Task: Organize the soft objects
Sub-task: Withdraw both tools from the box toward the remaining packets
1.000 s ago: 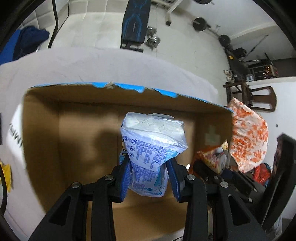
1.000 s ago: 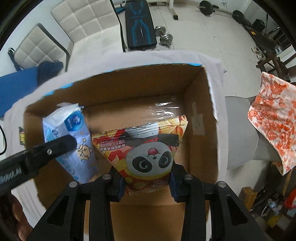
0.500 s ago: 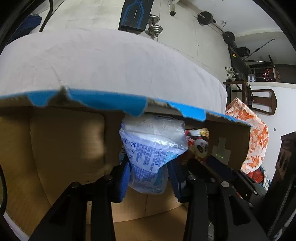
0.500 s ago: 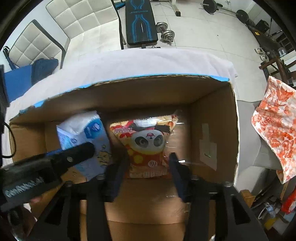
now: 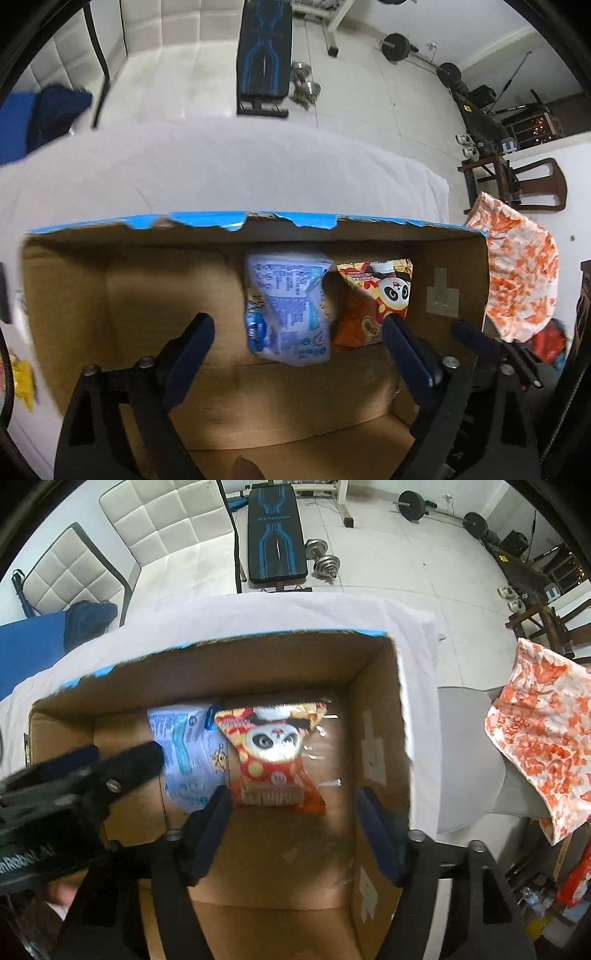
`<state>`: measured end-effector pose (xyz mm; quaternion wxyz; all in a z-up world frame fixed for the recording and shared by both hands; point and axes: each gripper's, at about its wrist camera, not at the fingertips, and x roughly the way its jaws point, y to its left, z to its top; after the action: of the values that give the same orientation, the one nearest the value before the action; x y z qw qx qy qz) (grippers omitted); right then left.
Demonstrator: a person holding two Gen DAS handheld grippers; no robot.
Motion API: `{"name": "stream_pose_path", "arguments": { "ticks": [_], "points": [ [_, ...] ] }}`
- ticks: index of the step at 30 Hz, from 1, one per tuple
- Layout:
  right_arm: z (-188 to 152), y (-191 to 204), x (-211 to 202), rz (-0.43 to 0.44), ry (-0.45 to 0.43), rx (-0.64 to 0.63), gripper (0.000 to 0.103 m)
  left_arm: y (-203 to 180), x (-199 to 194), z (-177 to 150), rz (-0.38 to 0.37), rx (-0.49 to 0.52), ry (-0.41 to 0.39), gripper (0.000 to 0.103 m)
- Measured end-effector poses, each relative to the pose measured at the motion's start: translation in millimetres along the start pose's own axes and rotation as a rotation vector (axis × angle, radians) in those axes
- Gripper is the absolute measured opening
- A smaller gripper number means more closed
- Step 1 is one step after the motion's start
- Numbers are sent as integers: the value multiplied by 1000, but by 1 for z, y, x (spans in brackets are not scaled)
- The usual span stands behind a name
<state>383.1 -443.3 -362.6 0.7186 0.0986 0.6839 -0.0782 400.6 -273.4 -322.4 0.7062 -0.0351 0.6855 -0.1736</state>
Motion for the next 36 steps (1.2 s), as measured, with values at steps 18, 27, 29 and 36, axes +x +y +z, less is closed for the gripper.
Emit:
{"name": "stream_pose_path", "arguments": {
  "ticks": [18, 27, 29, 36],
  "points": [
    [-112, -7, -84, -32, -220, -6, 103, -13, -108, -113, 146, 91, -285, 102],
    [-187, -5, -159, -15, -323, -22, 103, -16, -165, -185, 155, 68, -335, 103],
    [-204, -4, -173, -10, -337, -28, 103, -16, -176, -196, 162, 56, -345, 102],
    [-248, -5, -217, -2, -387, -20, 103, -20, -213, -226, 190, 67, -390, 103]
  ]
}}
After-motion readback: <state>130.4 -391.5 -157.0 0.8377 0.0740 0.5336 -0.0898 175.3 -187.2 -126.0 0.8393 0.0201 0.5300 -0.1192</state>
